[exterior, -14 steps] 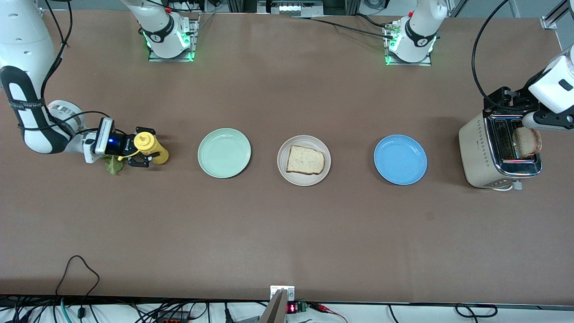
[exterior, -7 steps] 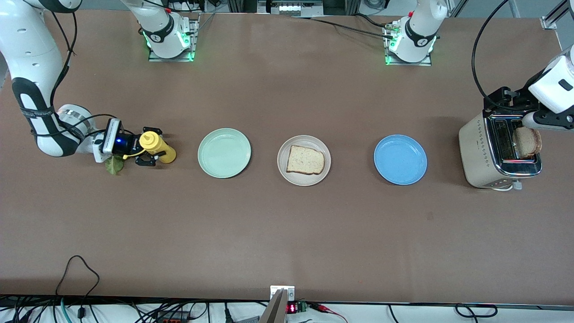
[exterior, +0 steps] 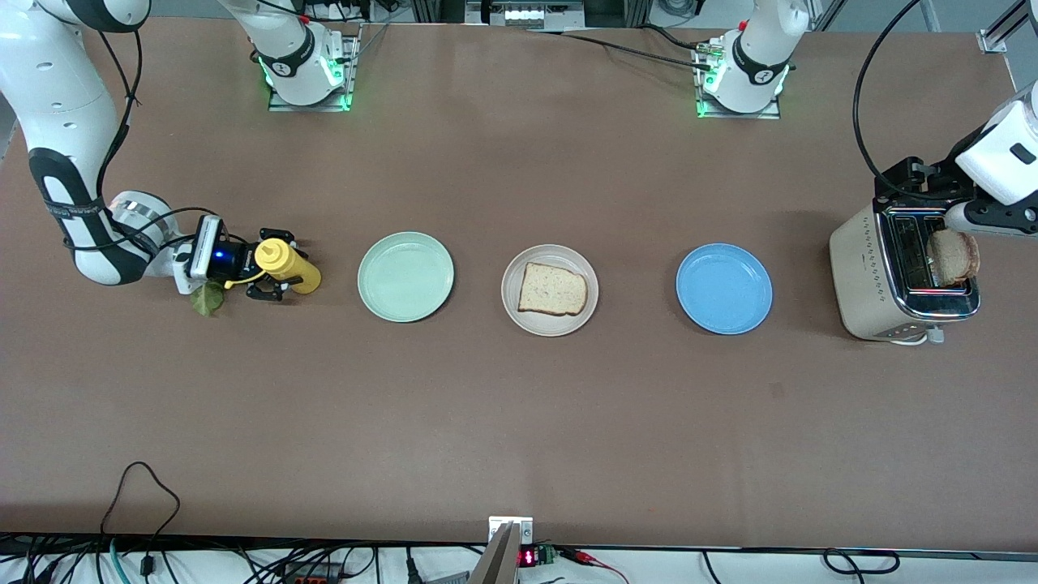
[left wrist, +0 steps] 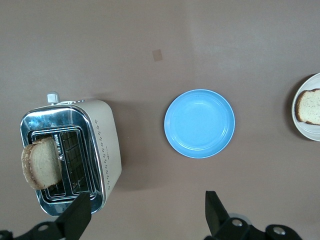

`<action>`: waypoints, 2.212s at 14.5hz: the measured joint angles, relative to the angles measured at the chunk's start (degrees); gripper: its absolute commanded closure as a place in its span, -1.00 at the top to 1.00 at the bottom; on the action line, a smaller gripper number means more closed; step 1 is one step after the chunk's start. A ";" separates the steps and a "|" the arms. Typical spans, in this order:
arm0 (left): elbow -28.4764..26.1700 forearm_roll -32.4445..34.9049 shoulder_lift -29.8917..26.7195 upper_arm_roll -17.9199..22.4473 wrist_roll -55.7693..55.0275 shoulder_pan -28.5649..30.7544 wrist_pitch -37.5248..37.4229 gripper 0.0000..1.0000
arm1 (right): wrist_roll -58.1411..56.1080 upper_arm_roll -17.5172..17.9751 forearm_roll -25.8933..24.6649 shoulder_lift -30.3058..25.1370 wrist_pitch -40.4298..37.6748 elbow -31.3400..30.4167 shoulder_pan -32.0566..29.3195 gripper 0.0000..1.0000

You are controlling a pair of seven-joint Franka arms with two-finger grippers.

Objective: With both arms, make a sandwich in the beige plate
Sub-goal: 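Set the mustard bottle down, open the right gripper and withdraw, then reach the right gripper to the green lettuce leaf and grasp it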

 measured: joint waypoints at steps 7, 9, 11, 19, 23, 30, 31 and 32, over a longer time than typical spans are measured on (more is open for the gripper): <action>0.00 0.00 0.00 0.09 -0.14 0.02 0.00 1.00 | 0.71 -0.83 -0.28 -0.06 -0.39 1.77 -1.27 1.00; 0.00 0.00 0.00 0.10 -0.15 0.02 0.00 1.00 | 1.08 -2.53 -1.81 -0.44 -0.52 2.25 -1.74 1.00; 0.00 0.00 0.00 0.10 -0.15 0.02 0.00 1.00 | 1.47 -4.19 -4.45 -1.35 -0.91 2.82 -2.56 1.00; 0.00 0.00 0.00 0.09 -0.16 0.02 0.00 1.00 | 14.78 -12.16 -16.52 -7.68 -1.06 8.22 -3.39 1.00; 0.00 0.00 0.00 0.10 -0.16 0.02 -0.01 1.00 | 28.27 -12.44 -22.19 -11.34 1.16 13.40 -2.98 1.00; 0.00 0.00 0.00 0.10 -0.16 0.02 -0.07 1.00 | 55.76 -12.33 -33.33 -16.02 1.81 24.47 2.27 1.00; 0.00 0.00 0.00 0.10 -0.16 0.02 -0.07 1.00 | 59.56 -12.42 -35.32 -17.30 2.54 24.57 3.60 1.00; 0.00 0.00 0.00 0.10 -0.16 0.02 -0.08 1.00 | 63.35 -12.72 -37.40 -18.31 3.31 24.57 5.11 1.00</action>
